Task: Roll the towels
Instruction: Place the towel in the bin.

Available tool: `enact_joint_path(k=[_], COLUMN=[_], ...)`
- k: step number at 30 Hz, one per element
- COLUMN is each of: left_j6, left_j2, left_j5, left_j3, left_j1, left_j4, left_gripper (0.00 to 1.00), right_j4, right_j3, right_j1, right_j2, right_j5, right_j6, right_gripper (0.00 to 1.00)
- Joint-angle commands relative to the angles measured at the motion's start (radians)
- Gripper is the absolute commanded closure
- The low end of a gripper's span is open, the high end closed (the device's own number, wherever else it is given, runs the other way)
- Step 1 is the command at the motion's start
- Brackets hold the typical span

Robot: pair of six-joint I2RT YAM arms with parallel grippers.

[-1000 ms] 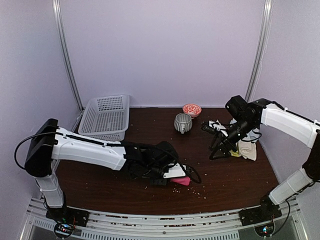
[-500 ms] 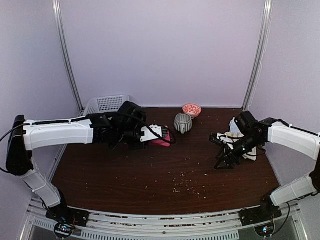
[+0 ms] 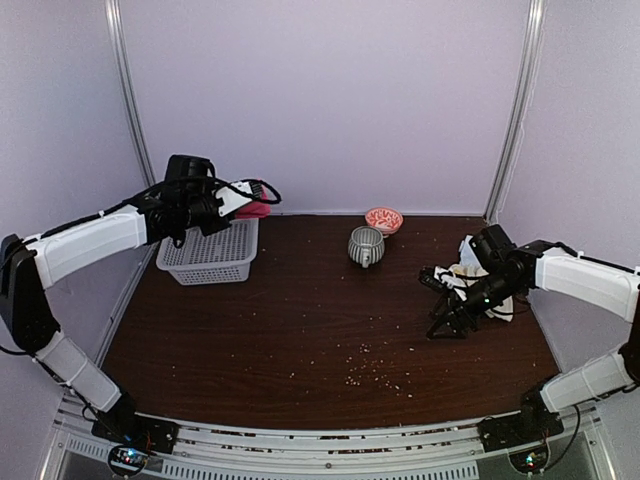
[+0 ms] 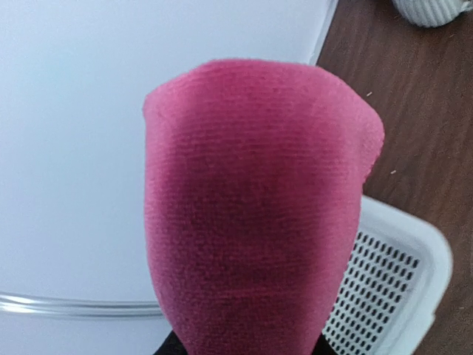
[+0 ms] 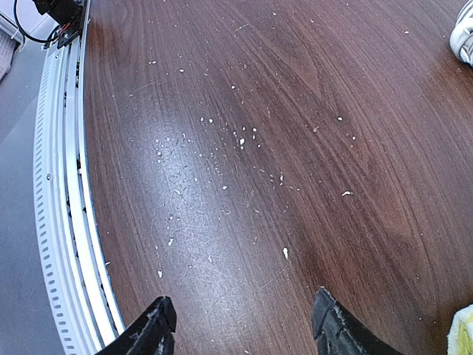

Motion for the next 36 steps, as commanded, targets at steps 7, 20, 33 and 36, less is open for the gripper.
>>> enact_joint_path(k=[7, 20, 33, 36], left_j6=[0.058, 0.228, 0.400, 0.362], left_j2=[0.326, 0.625, 0.792, 0.829], left_j5=[0.070, 0.085, 0.061, 0.073], left_j3=[0.198, 0.491, 0.542, 0.558], left_j1=[0.214, 0.298, 0.317, 0.325], left_j4=[0.239, 0.278, 0.373, 0.386], left_gripper=[1.00, 1.00, 1.00, 1.00], right_j4=[-0.005, -0.010, -0.016, -0.017], right_j3=[0.007, 0.010, 0.014, 0.016], right_j1=[-0.006, -0.007, -0.007, -0.006], right_j2=[0.029, 0.058, 0.087, 0.099], right_j5=[-0.025, -0.019, -0.013, -0.011], right_j6=[-0.030, -0.038, -0.047, -0.050], right_gripper=[0.36, 0.36, 0.37, 0.37])
